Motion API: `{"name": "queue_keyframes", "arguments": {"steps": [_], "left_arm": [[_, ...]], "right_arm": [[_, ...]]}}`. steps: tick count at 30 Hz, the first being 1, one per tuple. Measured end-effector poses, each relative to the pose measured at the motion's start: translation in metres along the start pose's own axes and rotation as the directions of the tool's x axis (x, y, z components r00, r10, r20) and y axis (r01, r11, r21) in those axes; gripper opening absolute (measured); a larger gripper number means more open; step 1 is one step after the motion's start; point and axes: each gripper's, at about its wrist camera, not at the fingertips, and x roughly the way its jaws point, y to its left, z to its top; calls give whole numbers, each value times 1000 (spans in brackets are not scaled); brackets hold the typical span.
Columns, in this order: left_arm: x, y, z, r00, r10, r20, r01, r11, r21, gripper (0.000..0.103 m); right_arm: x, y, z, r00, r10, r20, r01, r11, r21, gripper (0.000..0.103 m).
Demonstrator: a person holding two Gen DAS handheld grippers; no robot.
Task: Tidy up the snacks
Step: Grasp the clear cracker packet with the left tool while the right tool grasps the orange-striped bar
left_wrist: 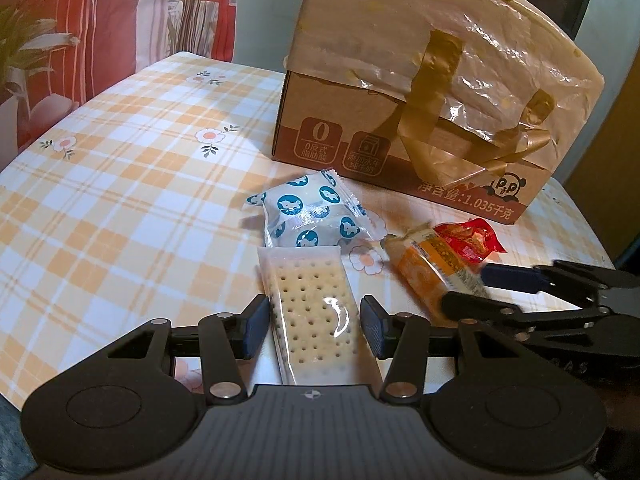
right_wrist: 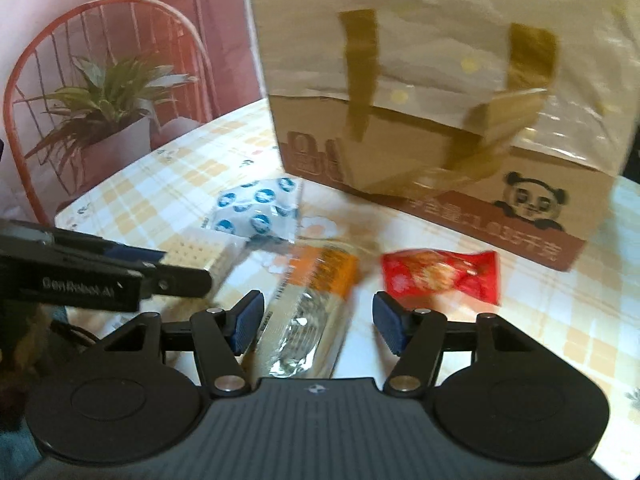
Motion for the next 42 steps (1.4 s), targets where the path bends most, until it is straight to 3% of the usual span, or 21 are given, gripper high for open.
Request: {"name": "queue_keyframes", "arguments": {"steps": [3,6,15,25,30,35,42], "left_arm": [[1,-2,-1,1000,4,1,-4,1000,3,53],[2,-7,-2,1000,14,0,-14,1000,22,53],[5,-21,-6,1000,27,-6,-26,994,108,58],[9,-29,-9,999,34,-9,-32,986,163,69],[8,-28,-9,999,40,-6,-38,985,170,68],[6,-28,-9,999,50,7,-51,983,175,57],[6,-23,-8,999,-34,6,32,991,133,54]], "right_arm": [[-8,-12,-5,998,-55,9,55,997,49,64],[-14,-20,-6,998,-60,28,57,995,83,61],[10,3,3,999,-39,35,42,994,-97,59],[13,-2,-9,998,-42,48,46,996,-83,47],[12,-2,-10,998,-39,55,44,996,-81,44],[9,-5,-10,998,-29,56,33,997,-65,44],[8,-5,-10,998,-23,55,26,998,-53,44]]}}
